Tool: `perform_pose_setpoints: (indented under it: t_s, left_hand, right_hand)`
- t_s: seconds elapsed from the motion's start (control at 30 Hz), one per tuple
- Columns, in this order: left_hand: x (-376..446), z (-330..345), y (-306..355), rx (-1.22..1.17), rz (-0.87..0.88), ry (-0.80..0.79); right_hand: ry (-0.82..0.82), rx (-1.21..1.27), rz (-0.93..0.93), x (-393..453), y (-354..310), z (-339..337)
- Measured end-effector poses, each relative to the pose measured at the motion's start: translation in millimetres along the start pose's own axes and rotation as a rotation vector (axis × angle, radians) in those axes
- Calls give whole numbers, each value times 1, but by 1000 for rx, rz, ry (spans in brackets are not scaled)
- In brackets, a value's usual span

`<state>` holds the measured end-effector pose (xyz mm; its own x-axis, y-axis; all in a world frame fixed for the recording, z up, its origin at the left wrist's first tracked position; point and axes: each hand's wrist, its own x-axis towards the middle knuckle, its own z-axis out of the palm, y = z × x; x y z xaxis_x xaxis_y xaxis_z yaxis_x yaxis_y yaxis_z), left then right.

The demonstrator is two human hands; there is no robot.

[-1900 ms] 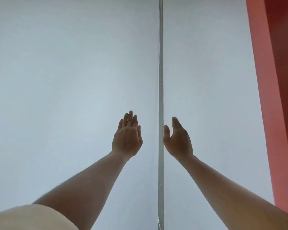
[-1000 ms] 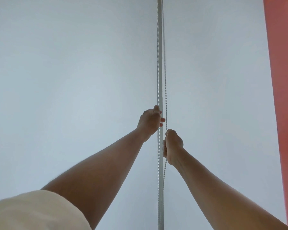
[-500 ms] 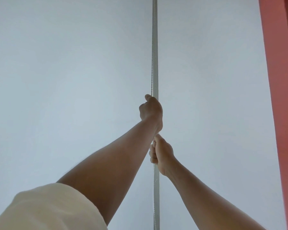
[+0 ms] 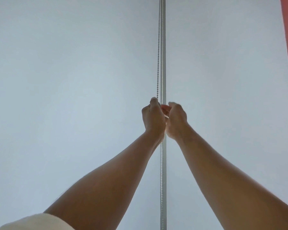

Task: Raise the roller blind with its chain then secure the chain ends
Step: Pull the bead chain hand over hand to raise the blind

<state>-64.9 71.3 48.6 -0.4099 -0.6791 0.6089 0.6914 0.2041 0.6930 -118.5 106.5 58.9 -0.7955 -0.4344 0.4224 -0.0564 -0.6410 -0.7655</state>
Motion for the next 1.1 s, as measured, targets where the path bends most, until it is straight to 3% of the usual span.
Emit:
perform_pose_setpoints:
  t_s: [0.33,0.53,0.63,0.9,1.1]
  left_hand:
    - [-16,-18,-27,-122,14,-67]
    - [-28,-31,-42,-105,-11,-81]
    - [-31,-32,-39,-105,-10,-111]
    - [-11,-43,-29,-8,-53,-189]
    - [18,-58,-6,44,-202,-235]
  right_hand:
    - [-197,-2,29,-3,-44,53]
    - [-139,-13,8,-5,-55,69]
    - [-15,-33,-29,-10,-55,77]
    - [-14,43,-310,-18,-42,79]
    - [29,-140,-375,-34,21,56]
